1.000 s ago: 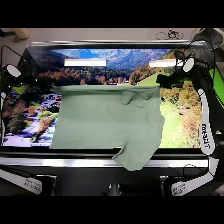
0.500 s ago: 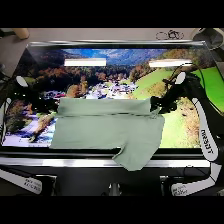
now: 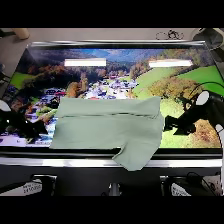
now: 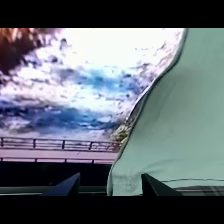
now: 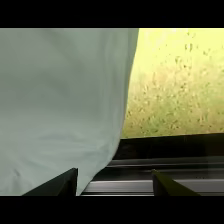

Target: Fold the shirts.

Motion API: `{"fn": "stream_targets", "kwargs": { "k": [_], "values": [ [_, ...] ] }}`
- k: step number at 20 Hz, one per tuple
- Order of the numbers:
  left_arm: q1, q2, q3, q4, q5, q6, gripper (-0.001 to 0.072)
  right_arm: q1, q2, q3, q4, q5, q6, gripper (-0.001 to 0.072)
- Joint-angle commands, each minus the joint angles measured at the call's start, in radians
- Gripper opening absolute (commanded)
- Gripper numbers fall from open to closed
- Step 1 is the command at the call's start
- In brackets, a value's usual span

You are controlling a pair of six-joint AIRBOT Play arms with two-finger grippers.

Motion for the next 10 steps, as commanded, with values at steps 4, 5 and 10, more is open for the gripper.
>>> {"fn": "stream_targets", "kwargs": {
  "k": [4,5,10],
  "values": [
    [0.012,0.090,-0.291,-0.085,0.171,0.035,0.0486,-0.009,0.079,-0.142,0.004,-0.068,-0.026,0.0486],
    [0.006,0.090,-0.291,-0.105,0.197,0.035,0.0482,-0.009,0.079,-0.142,0.004,-0.070,-0.026,0.0486],
    [-0.024,0.090,-0.291,-0.170,0.299,-0.007,0.0160,-0.009,0.079,-0.181,0.035,-0.055,-0.068,0.0489]
  ]
}}
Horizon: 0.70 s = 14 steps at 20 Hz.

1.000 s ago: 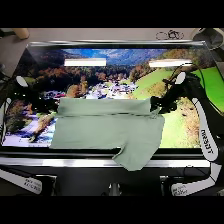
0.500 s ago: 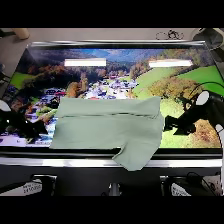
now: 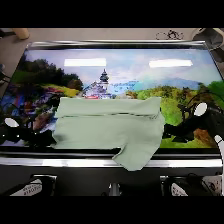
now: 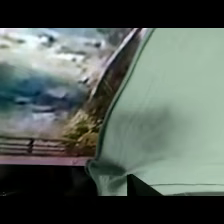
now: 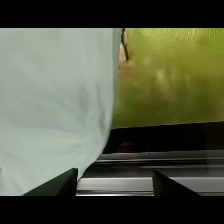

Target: Fold the shirts.

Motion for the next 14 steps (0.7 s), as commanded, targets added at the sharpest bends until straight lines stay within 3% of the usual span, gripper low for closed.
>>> {"fn": "stream_targets", "kwargs": {
  "k": [1,9,12,13,14],
  "values": [
    [-0.023,0.002,-0.014,-0.027,0.081,-0.021,0.0035,0.001,0.006,-0.069,0.042,0.003,-0.040,0.0490],
    [-0.046,0.004,-0.014,-0.027,0.065,-0.021,0.0032,0.013,0.030,-0.329,0.286,-0.159,-0.103,0.0487],
    [-0.046,0.005,-0.014,-0.027,0.054,-0.021,0.0032,0.114,0.029,-0.369,0.285,-0.274,-0.069,0.0479],
    [-0.046,0.005,-0.014,-0.027,0.054,-0.021,0.0032,0.144,0.029,-0.369,0.284,-0.312,-0.045,0.0380],
    [-0.046,0.005,-0.013,-0.027,0.058,-0.021,0.0032,0.155,0.029,-0.369,0.285,-0.337,-0.022,0.0230]
  ]
}}
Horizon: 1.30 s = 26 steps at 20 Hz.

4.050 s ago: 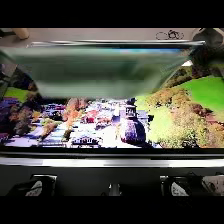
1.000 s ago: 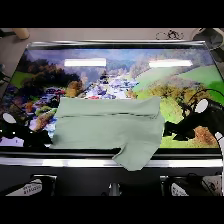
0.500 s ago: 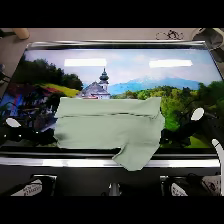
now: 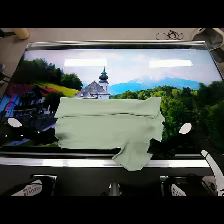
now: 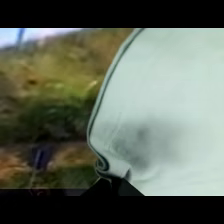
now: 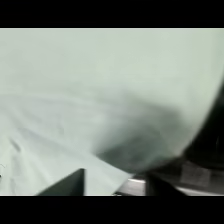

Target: Fold the shirts.

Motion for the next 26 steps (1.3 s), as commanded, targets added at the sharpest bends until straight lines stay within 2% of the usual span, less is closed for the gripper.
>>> {"fn": "stream_targets", "kwargs": {
  "k": [1,5,7,9,11,14,18,19,20,21,22,24,26],
  "values": [
    [0.000,0.001,0.002,0.003,-0.002,0.002,0.0032,0.058,0.000,-0.021,0.020,-0.127,0.051,0.0022],
    [0.000,0.074,0.101,-0.044,-0.030,0.097,0.0030,0.058,0.073,0.145,-0.026,-0.001,0.009,0.0023],
    [-0.001,0.130,0.213,-0.061,-0.053,0.066,0.0028,0.055,0.114,0.315,-0.115,0.007,0.053,0.0023],
    [-0.002,0.124,0.319,-0.061,0.010,-0.014,0.0027,0.055,0.071,0.480,-0.246,-0.073,0.098,0.0024],
    [-0.021,0.039,0.420,-0.068,0.069,-0.036,0.0028,0.055,-0.057,0.618,-0.267,-0.153,0.106,0.0024],
    [-0.063,-0.191,0.607,-0.099,0.077,-0.048,0.0030,0.055,-0.308,0.817,-0.240,-0.212,0.131,0.0024],
    [-0.105,-0.441,0.802,-0.103,0.073,-0.147,0.0035,0.055,-0.510,0.932,-0.178,-0.222,0.209,0.0026],
    [-0.117,-0.478,0.817,-0.104,0.071,-0.170,0.0084,0.055,-0.537,0.932,-0.151,-0.220,0.209,0.0036],
    [-0.128,-0.505,0.824,-0.109,0.069,-0.178,0.0340,0.055,-0.558,0.932,-0.121,-0.218,0.209,0.0200],
    [-0.132,-0.517,0.832,-0.109,0.065,-0.176,0.0578,0.055,-0.562,0.932,-0.096,-0.202,0.190,0.0516],
    [-0.127,-0.516,0.837,-0.108,0.063,-0.148,0.0612,0.047,-0.556,0.937,-0.095,-0.154,0.131,0.0691],
    [-0.103,-0.496,0.862,-0.107,0.022,-0.104,0.0611,0.002,-0.550,0.938,-0.117,-0.016,0.029,0.0707],
    [-0.092,-0.456,0.869,-0.107,-0.031,-0.084,0.0610,-0.057,-0.570,0.934,-0.112,0.093,0.019,0.0709]
  ]
}}
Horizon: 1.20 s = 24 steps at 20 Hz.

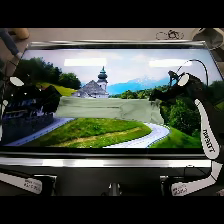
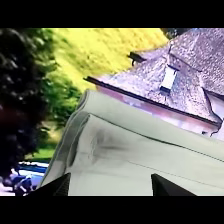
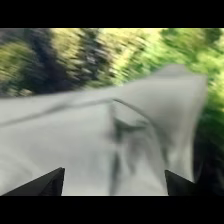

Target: Fold the shirts.

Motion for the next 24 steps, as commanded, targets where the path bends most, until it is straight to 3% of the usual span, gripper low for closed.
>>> {"fn": "stream_targets", "kwargs": {
  "k": [1,3,7,8,9,10,11,12,13,16,21,24],
  "values": [
    [0.006,0.037,0.027,-0.003,-0.080,0.048,0.0609,-0.075,-0.044,-0.004,0.021,0.177,-0.074,0.0711],
    [-0.015,0.089,0.027,-0.005,-0.109,0.066,0.0608,-0.079,-0.079,-0.019,0.049,0.173,-0.078,0.0711],
    [-0.100,0.183,0.027,-0.005,-0.119,0.066,0.0608,-0.043,-0.156,-0.021,0.244,0.136,-0.100,0.0702],
    [-0.126,0.196,0.027,-0.005,-0.119,0.066,0.0608,-0.028,-0.167,-0.021,0.259,0.129,-0.099,0.0663],
    [-0.153,0.201,0.027,-0.005,-0.119,0.066,0.0607,-0.014,-0.171,-0.021,0.259,0.121,-0.097,0.0455],
    [-0.181,0.199,0.027,-0.005,-0.117,0.065,0.0602,-0.005,-0.167,-0.016,0.259,0.126,-0.095,0.0135],
    [-0.217,0.192,0.026,-0.006,-0.105,0.065,0.0566,-0.005,-0.152,-0.005,0.275,0.153,-0.097,0.0024],
    [-0.256,0.184,0.019,-0.009,-0.080,0.065,0.0213,-0.005,-0.124,0.007,0.289,0.171,-0.106,0.0024],
    [-0.303,0.169,0.010,-0.018,-0.037,0.064,0.0047,-0.005,-0.081,0.024,0.291,0.187,-0.111,0.0024],
    [-0.465,0.068,0.003,-0.142,0.088,0.037,0.0032,-0.005,0.073,0.077,0.291,0.236,-0.090,0.0024],
    [-0.727,-0.156,0.003,-0.602,0.271,0.043,0.0032,-0.005,0.313,0.085,0.286,0.365,-0.045,0.0024],
    [-0.860,-0.238,0.003,-0.812,0.348,0.097,0.0033,-0.005,0.407,0.085,0.278,0.381,-0.017,0.0025]
  ]
}}
